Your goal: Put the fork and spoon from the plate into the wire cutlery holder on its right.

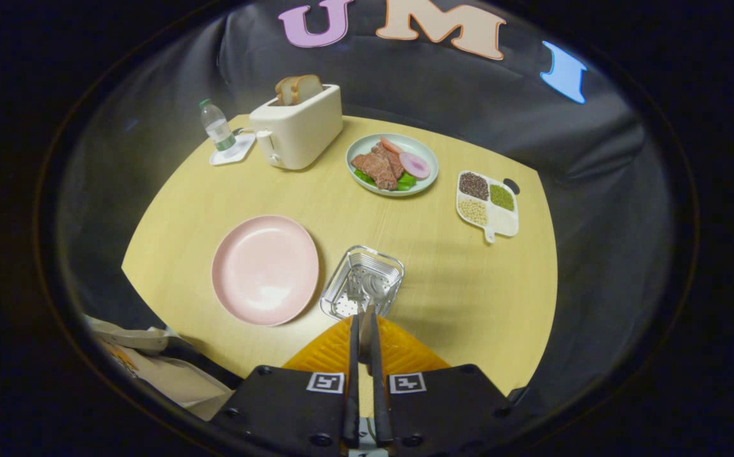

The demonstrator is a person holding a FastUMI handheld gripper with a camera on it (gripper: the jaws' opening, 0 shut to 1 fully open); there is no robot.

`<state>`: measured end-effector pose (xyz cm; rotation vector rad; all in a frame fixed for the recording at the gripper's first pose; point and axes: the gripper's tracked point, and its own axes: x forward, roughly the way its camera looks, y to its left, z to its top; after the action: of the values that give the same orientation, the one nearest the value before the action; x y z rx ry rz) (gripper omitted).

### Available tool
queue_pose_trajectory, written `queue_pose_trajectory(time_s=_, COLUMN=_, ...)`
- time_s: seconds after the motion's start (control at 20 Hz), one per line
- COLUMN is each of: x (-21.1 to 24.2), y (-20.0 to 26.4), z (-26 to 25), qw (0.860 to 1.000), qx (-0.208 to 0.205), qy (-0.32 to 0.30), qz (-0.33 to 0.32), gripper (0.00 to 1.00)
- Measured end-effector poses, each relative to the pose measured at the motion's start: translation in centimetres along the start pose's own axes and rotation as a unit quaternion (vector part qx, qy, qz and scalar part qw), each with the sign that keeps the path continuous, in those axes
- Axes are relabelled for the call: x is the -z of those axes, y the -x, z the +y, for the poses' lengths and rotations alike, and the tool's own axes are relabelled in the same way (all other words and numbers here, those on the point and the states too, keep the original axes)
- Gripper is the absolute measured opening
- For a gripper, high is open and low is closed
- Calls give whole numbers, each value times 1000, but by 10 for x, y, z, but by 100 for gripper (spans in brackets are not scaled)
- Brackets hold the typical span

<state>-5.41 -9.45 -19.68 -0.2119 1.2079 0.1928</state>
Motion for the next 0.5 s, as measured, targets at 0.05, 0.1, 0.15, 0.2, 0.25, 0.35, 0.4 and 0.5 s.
queue_pose_trajectory(time_s=0.05, x=0, y=1, z=0, qw=1000, qx=3, qy=0, qz=-2, gripper=14)
queue_pose_trajectory(time_s=0.1, x=-1, y=0, z=-2, qw=1000, qx=6, qy=0, qz=-5, gripper=17)
queue_pose_trajectory(time_s=0.15, x=-1, y=0, z=-2, qw=1000, qx=7, qy=0, qz=-7, gripper=21)
queue_pose_trajectory(time_s=0.2, x=-3, y=1, z=0, qw=1000, qx=8, qy=0, qz=-11, gripper=25)
queue_pose_trajectory(time_s=0.25, x=-4, y=2, z=0, qw=1000, qx=6, qy=-2, qz=-15, gripper=29)
queue_pose_trajectory(time_s=0.35, x=-5, y=2, z=2, qw=1000, qx=7, qy=-1, qz=-24, gripper=38)
queue_pose_trajectory(time_s=0.4, x=-7, y=3, z=4, qw=999, qx=7, qy=1, qz=-32, gripper=44)
queue_pose_trajectory(time_s=0.5, x=-11, y=5, z=9, qw=999, qx=7, qy=-2, qz=-51, gripper=55)
